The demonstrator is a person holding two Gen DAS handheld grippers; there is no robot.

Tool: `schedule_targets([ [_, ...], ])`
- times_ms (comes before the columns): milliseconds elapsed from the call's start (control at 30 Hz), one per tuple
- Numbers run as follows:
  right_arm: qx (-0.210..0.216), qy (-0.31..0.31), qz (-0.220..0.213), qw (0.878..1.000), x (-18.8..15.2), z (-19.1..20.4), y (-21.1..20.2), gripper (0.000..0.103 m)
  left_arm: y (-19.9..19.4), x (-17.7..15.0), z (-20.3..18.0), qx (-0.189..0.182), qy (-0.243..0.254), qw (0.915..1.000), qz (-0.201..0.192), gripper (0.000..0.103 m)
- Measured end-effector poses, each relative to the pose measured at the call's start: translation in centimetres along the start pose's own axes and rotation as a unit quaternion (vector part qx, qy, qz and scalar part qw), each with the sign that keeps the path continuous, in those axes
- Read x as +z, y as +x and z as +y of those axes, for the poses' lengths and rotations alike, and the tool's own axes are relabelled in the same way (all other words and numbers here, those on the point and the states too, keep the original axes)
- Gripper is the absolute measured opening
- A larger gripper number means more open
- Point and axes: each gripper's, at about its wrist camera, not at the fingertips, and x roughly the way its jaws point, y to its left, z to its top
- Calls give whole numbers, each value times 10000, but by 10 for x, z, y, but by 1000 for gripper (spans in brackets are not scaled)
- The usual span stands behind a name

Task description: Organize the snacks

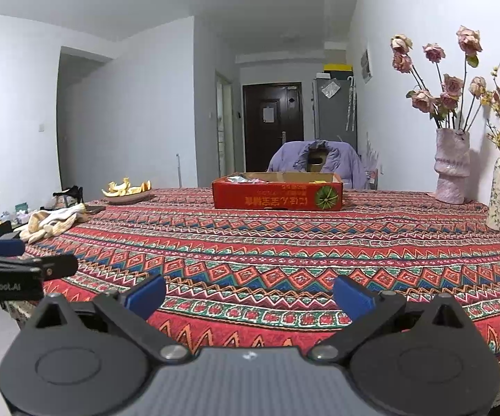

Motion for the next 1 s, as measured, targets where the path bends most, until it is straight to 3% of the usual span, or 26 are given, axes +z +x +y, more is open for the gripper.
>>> schedule_targets([
  [1000, 32, -5, -124, 9999, 1, -2, -4, 103, -2, 1, 3, -51, 27, 10000, -72, 103],
])
